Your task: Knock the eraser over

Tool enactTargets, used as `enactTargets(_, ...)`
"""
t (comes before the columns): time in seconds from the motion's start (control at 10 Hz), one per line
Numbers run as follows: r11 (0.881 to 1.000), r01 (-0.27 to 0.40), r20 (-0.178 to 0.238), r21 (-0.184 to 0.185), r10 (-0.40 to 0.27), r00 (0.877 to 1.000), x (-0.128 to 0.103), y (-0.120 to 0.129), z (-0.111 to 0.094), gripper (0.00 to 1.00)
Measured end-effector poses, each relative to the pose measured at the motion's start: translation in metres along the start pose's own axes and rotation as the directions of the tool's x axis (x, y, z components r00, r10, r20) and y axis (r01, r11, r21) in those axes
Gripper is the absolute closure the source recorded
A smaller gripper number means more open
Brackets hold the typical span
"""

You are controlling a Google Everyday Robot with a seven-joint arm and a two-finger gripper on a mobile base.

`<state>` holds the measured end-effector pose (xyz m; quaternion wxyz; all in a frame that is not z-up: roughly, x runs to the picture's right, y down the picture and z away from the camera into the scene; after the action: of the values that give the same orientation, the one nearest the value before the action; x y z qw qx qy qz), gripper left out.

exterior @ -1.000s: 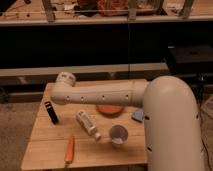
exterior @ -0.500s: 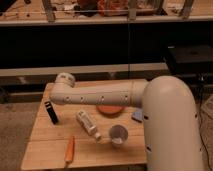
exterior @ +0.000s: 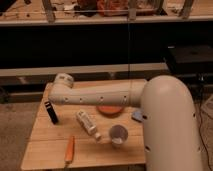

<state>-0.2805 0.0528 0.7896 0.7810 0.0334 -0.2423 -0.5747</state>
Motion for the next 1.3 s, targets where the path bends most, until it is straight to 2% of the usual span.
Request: enactTargets(1.3,0.997,0.057,-0.038,0.053,-0.055,0.998,-0.010,-0.023,0.008,0.85)
